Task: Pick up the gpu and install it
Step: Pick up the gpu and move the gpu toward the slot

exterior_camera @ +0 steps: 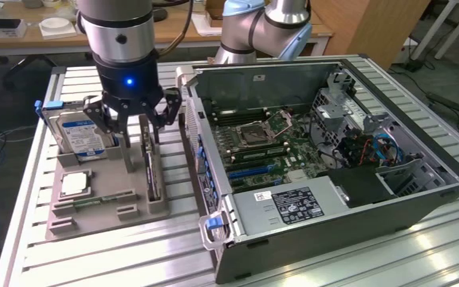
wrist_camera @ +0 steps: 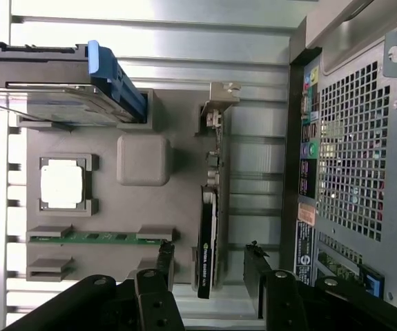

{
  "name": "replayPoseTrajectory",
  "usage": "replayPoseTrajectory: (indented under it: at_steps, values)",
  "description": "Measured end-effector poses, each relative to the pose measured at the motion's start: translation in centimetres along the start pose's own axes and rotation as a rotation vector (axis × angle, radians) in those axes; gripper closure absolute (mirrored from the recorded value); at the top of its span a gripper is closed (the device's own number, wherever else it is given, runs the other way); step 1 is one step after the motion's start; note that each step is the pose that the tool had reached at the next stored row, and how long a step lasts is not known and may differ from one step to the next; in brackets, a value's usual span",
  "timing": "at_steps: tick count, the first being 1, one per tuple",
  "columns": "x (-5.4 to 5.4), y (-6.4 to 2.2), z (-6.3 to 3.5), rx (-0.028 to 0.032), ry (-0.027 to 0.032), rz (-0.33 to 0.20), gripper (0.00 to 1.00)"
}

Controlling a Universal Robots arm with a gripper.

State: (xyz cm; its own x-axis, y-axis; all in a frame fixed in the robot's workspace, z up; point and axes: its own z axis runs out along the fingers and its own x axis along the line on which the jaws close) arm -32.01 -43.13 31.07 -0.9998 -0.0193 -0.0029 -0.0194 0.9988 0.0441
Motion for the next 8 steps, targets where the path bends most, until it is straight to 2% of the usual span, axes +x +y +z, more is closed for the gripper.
replayPoseTrajectory:
  at_steps: [4, 8]
  values:
    - [0.25, -0.01, 0.44, 0.0, 0.0001, 0.0, 0.47]
    - [0.25, -0.01, 0.45, -0.0003, 0.0, 0.0, 0.47]
